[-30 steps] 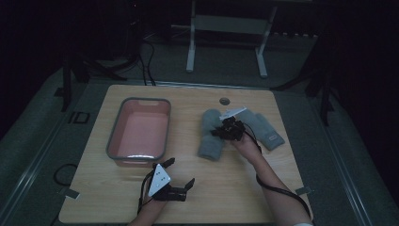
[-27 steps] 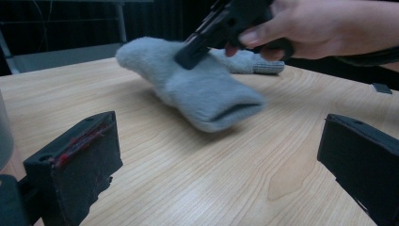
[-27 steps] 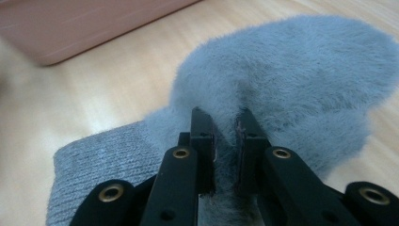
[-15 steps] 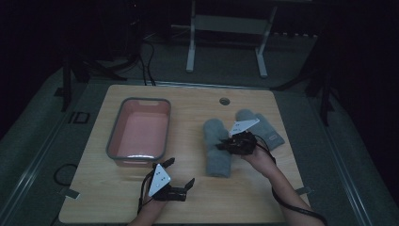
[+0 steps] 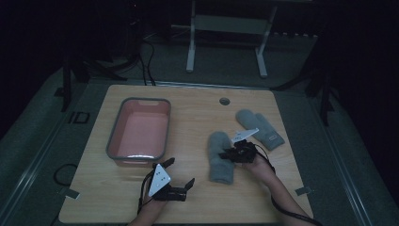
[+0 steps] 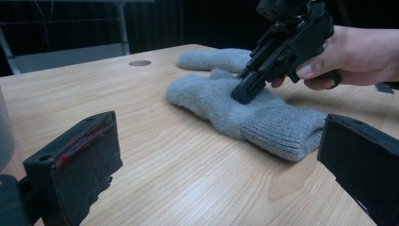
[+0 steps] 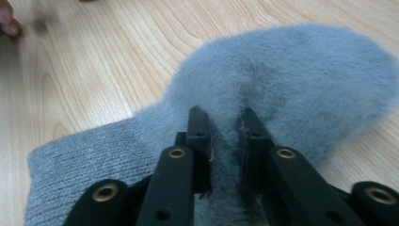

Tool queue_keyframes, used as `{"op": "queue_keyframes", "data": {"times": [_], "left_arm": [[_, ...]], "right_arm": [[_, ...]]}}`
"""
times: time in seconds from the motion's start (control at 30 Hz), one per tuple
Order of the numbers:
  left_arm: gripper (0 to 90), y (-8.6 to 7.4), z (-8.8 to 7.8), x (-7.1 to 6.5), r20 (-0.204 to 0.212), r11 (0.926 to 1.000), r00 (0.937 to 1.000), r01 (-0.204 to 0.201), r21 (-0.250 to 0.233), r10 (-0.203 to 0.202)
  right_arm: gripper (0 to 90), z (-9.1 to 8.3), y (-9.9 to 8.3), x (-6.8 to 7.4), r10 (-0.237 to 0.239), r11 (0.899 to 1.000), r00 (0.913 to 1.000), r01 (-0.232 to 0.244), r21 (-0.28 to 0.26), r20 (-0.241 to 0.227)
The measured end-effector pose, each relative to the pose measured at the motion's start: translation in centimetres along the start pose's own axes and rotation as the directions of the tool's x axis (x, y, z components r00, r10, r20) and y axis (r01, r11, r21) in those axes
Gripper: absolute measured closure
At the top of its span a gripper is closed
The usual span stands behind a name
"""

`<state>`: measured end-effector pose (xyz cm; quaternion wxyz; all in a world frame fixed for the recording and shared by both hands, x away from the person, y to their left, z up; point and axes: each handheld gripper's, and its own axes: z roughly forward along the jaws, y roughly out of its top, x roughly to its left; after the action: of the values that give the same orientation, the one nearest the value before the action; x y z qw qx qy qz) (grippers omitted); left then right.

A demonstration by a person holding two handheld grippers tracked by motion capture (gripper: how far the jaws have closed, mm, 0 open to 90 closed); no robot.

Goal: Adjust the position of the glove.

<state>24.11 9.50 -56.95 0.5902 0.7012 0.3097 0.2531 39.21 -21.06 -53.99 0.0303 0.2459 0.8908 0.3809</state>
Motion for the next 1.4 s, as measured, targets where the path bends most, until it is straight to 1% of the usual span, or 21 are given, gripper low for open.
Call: {"op": "queue_keyframes", "data": {"times": [0.03,0.1,0.13,0.2,0.3,0.4,0.57,0.63,0.67,0.7,0.77,0.87,0.9,0.93,0.97,1.0,1.07,1.13,1.2,1.3,1.4], "left_arm": [[0.2,0.0,0.0,0.0,0.000,1.0000,1.0000,0.000,0.000,0.000],[0.2,0.0,0.0,0.0,0.000,1.0000,1.0000,0.001,-0.001,-0.001],[0.2,0.0,0.0,0.0,0.000,1.0000,1.0000,0.001,0.000,-0.001],[0.2,0.0,0.0,0.0,0.001,1.0000,1.0000,0.001,0.000,-0.001],[0.2,0.0,0.0,0.0,0.001,1.0000,1.0000,0.001,-0.001,-0.001],[0.2,0.0,0.0,0.0,0.001,1.0000,1.0000,0.002,0.000,-0.002],[0.2,0.0,0.0,0.0,0.003,1.0000,1.0000,0.004,0.001,-0.004],[0.2,0.0,0.0,0.1,0.003,1.0000,1.0000,0.004,0.001,-0.004],[0.2,0.0,0.0,0.1,0.004,1.0000,1.0000,0.005,0.001,-0.005],[0.2,0.0,0.0,0.1,0.004,1.0000,1.0000,0.004,0.001,-0.004],[0.2,0.0,0.0,0.0,0.003,1.0000,1.0000,0.004,0.001,-0.004],[0.2,0.0,0.0,0.0,0.003,1.0000,1.0000,0.003,0.001,-0.003],[0.2,0.0,0.0,0.0,0.003,1.0000,1.0000,0.003,0.001,-0.003],[0.2,0.0,0.0,0.0,0.003,1.0000,1.0000,0.003,0.001,-0.003],[0.2,0.0,0.0,0.0,0.003,1.0000,1.0000,0.003,0.001,-0.003],[0.2,0.0,0.0,0.0,0.003,1.0000,1.0000,0.003,0.001,-0.003],[0.2,0.0,0.0,0.0,0.003,1.0000,1.0000,0.003,0.001,-0.003],[0.2,0.0,0.0,0.0,0.002,1.0000,1.0000,0.003,0.001,-0.003],[0.2,0.0,0.0,0.0,0.002,1.0000,1.0000,0.003,0.001,-0.003],[0.2,0.0,0.0,0.0,0.003,1.0000,1.0000,0.004,0.001,-0.004],[0.2,0.0,0.0,0.0,0.003,1.0000,1.0000,0.004,0.001,-0.004]], "right_arm": [[70.4,0.1,0.0,-0.2,0.001,1.000,1.0000,-0.001,0.006,-0.003],[57.9,0.4,0.0,-0.4,0.009,1.000,1.0000,-0.009,0.016,0.000],[54.0,0.6,-0.1,-0.6,0.015,1.000,0.9999,-0.015,0.028,-0.001],[50.9,0.8,-0.1,-0.8,0.015,1.000,0.9996,-0.014,0.026,-0.022],[47.4,1.0,0.0,-1.0,0.005,1.000,0.9994,-0.005,0.022,-0.035],[43.2,1.1,0.2,-1.0,-0.014,1.000,0.9993,0.015,0.027,-0.035],[33.1,0.4,0.7,-0.6,-0.054,0.998,0.9983,0.055,0.025,-0.020],[30.9,0.1,0.8,-0.5,-0.056,0.998,0.9982,0.056,0.016,-0.024],[25.8,-0.3,0.9,-0.4,-0.051,0.999,0.9984,0.051,0.008,-0.027],[24.2,-0.7,1.0,-0.4,-0.051,0.999,0.9986,0.050,-0.006,-0.018],[21.1,-1.4,1.3,-0.4,-0.036,0.999,0.9993,0.036,-0.011,0.011],[21.4,-2.7,1.4,-0.7,-0.039,0.999,0.9963,0.041,-0.033,0.076],[23.0,-3.1,1.4,-0.8,-0.038,0.998,0.9945,0.042,-0.041,0.098],[29.9,-3.6,1.3,-1.0,-0.035,0.998,0.9948,0.039,-0.048,0.095],[30.8,-4.0,1.4,-1.4,-0.020,0.999,0.9964,0.023,-0.046,0.082],[30.7,-4.5,1.3,-1.6,-0.012,0.998,0.9953,0.018,-0.057,0.096],[33.3,-5.3,1.1,-2.2,-0.014,0.997,0.9908,0.024,-0.075,0.134],[33.5,-6.1,0.9,-2.8,0.003,0.995,0.9825,0.015,-0.095,0.186],[33.7,-6.9,0.6,-3.3,0.014,0.992,0.9722,0.015,-0.122,0.234],[35.0,-7.9,0.2,-4.4,0.053,0.989,0.9545,-0.010,-0.147,0.293],[36.3,-8.8,-0.1,-5.7,0.098,0.985,0.9391,-0.045,-0.164,0.329]]}}
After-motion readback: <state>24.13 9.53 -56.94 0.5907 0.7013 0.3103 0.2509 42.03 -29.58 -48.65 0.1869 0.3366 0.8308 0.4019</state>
